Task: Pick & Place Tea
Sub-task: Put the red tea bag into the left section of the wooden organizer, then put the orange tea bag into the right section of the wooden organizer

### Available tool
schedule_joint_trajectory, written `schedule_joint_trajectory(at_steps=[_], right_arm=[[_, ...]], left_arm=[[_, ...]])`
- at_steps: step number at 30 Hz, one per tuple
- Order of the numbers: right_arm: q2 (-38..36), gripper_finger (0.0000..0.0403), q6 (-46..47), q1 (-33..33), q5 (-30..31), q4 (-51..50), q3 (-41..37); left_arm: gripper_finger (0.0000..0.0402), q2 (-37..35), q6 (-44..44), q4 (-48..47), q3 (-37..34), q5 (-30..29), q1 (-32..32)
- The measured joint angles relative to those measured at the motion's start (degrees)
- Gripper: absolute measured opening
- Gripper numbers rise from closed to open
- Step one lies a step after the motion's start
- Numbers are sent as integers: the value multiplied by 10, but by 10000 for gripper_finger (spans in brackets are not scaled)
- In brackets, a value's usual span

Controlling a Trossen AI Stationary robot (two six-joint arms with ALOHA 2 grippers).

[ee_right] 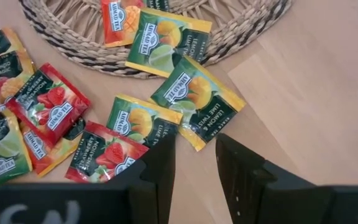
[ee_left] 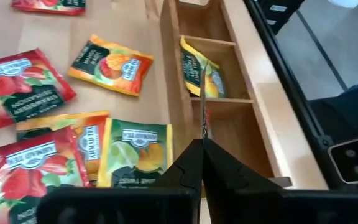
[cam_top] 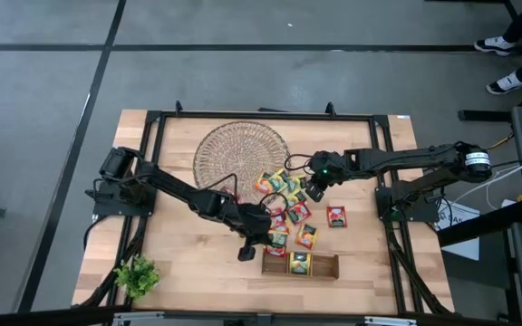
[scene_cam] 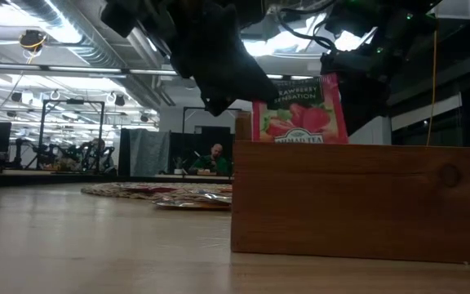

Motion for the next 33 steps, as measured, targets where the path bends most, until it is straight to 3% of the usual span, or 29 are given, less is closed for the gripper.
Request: schedule_joint_trajectory(at_steps=[9,24,33], right_arm=[[0,116,0,0,9,1,0],[0,116,-1,0,8,1,0],[0,116,14,27,1,2,0]], left_arm=[[17,0,-8,0,0,3,1],[103,-2,9,-4,0,6,13],[103,-50,39,-141,0,-36,71]])
